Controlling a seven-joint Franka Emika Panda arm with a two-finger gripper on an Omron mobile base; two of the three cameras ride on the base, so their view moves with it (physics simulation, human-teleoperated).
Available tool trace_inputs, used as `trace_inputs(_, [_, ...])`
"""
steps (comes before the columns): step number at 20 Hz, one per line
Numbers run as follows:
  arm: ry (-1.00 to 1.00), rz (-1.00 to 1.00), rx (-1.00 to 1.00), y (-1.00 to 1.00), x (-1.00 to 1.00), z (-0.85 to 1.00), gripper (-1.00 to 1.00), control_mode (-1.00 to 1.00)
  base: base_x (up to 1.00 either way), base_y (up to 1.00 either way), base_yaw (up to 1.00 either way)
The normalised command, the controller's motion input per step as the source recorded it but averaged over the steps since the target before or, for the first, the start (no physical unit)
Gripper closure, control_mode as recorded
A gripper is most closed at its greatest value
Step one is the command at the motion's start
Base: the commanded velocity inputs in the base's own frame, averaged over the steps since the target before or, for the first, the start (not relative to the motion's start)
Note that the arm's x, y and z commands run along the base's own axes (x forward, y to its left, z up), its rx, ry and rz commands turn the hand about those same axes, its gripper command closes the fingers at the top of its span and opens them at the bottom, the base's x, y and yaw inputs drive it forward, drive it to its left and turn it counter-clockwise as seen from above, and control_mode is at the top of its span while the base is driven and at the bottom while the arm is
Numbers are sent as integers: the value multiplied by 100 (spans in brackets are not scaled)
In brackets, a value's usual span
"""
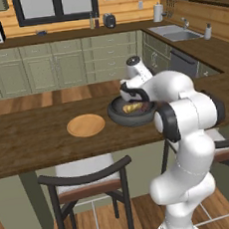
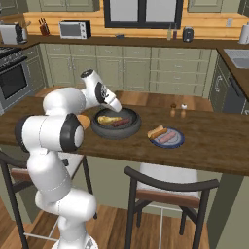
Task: Place one bun and one sausage from the bowl on each plate.
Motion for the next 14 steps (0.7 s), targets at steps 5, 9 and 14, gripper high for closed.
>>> trace_inputs(5, [15, -4, 0, -1, 8, -61, -100, -100, 0, 0, 0])
trace_inputs(9, [9, -3, 0, -14, 30, -56, -100, -100, 0, 0, 0])
trace_inputs(14, [7, -3, 0, -27, 17, -36, -100, -100, 0, 0, 0])
